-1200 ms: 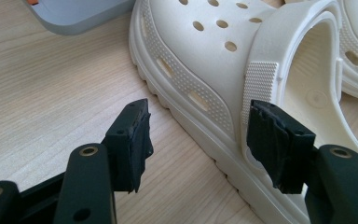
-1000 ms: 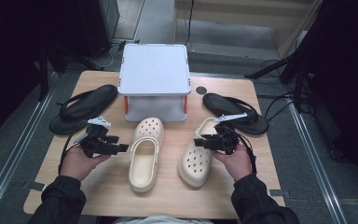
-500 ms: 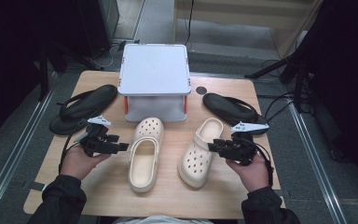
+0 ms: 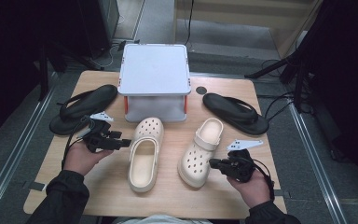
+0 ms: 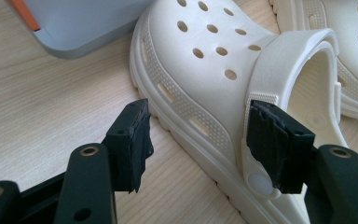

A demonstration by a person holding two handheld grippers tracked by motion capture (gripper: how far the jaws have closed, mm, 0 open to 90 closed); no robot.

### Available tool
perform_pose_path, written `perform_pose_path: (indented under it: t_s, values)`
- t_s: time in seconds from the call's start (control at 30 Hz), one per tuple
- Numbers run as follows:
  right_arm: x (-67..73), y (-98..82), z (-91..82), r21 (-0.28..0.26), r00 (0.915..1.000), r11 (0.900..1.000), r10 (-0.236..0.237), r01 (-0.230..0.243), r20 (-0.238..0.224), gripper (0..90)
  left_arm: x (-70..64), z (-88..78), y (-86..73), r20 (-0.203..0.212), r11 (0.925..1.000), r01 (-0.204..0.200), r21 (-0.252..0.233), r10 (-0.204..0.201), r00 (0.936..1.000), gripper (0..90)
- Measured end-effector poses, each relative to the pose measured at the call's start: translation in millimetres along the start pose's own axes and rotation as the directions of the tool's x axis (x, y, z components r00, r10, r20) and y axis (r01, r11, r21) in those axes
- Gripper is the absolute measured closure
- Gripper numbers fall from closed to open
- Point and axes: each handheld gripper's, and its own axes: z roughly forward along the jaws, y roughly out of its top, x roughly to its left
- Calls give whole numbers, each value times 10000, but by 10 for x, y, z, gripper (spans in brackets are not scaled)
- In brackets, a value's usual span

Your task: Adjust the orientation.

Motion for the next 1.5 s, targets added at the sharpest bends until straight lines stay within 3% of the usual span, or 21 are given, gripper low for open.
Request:
perform_pose_path:
  t_s: [0.27, 0.37, 1.07, 1.33, 1.5]
  values:
    - [18, -120, 100, 1050, 9996, 9941, -247, 262, -156, 900, 8, 42, 50, 159, 10000, -60, 41, 59, 9999, 402]
    - [57, -121, 146, 1175, 9991, 9923, -385, 403, -179, 900, 11, 46, 55, 177, 10000, -72, 33, 71, 9998, 402]
    - [245, -14, 360, 945, 9961, 9921, -787, 823, -407, 900, 18, -2, 10, -3, 9999, 28, -126, -28, 10000, 406]
    - [283, 64, 496, 656, 9958, 9948, -741, 776, -536, 900, 25, -32, -30, -41, 9998, 86, -153, -86, 10000, 405]
    - [313, 122, 563, 564, 9969, 9959, -683, 703, -379, 900, 26, -54, -59, -72, 9996, 185, -200, -186, 9998, 408]
